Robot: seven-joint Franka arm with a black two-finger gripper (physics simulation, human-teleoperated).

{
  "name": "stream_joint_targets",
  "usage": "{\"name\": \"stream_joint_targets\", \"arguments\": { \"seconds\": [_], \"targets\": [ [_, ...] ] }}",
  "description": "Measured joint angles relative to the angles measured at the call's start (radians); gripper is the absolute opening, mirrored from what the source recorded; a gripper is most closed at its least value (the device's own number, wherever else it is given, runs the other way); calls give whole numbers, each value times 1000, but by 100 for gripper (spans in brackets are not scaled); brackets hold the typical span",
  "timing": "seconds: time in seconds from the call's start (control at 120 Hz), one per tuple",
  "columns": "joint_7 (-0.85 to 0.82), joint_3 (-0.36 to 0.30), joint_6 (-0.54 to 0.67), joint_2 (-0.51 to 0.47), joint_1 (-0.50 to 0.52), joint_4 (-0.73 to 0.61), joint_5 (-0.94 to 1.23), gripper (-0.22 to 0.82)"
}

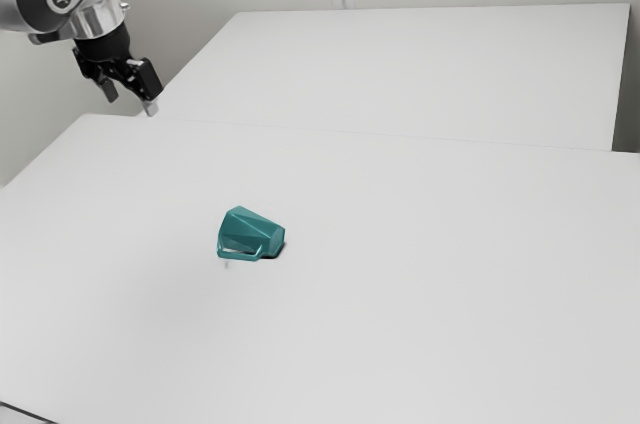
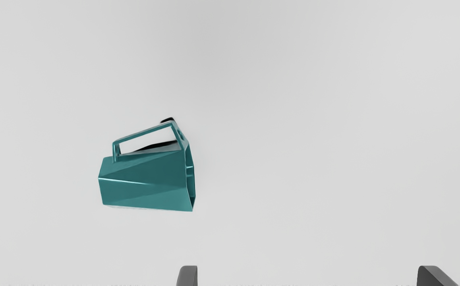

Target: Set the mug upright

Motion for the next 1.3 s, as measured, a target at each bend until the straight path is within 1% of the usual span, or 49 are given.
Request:
{"name": "stream_joint_targets", "arguments": {
  "seconds": [0.308, 0.358, 0.458, 0.625, 0.725, 0.933, 1.3],
  "targets": [
    [0, -8, 10, -4, 17, -24, -12, 60],
    [0, -6, 14, -1, 33, -47, -65, 60],
    [0, -1, 27, 13, 110, -118, -225, 60],
    [0, 0, 49, 125, 208, -168, -464, 60],
    [0, 0, 58, 191, 245, -180, -575, 60],
    [0, 0, 91, 303, 241, -173, -718, 60],
    [0, 1, 158, 459, 247, -132, -853, 60]
  ]
}}
